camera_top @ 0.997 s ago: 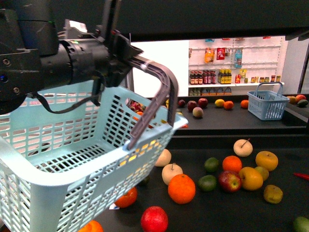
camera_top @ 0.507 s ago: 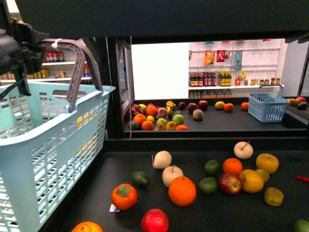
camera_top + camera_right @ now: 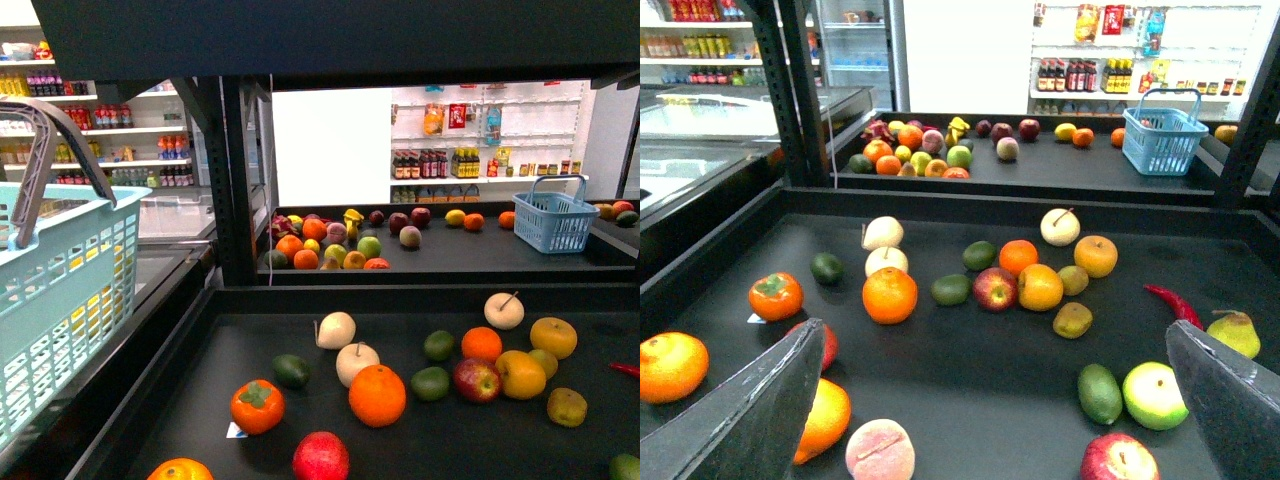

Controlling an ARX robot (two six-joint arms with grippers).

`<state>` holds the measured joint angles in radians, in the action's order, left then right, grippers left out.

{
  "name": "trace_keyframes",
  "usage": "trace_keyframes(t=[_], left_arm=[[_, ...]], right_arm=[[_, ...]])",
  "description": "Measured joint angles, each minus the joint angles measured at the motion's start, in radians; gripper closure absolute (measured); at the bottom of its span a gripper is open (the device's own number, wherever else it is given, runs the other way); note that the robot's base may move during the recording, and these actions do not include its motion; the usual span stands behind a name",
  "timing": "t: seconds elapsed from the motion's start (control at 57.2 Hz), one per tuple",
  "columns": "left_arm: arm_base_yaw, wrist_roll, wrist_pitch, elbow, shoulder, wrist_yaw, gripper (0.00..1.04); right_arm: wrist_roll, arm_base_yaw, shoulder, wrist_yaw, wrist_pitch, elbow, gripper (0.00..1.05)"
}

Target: Pick lemon from shelf

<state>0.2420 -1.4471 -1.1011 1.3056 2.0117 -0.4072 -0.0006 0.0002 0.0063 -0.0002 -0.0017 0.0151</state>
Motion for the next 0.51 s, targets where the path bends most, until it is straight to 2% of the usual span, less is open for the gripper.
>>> trace_keyframes(t=[0.507], left_arm=[[0.129, -0.066, -0.103, 0.004, 0.105, -0.08, 0.95]], right_arm=[[0.0, 0.0, 0.0, 0.0, 0.0, 0.0, 0.02]])
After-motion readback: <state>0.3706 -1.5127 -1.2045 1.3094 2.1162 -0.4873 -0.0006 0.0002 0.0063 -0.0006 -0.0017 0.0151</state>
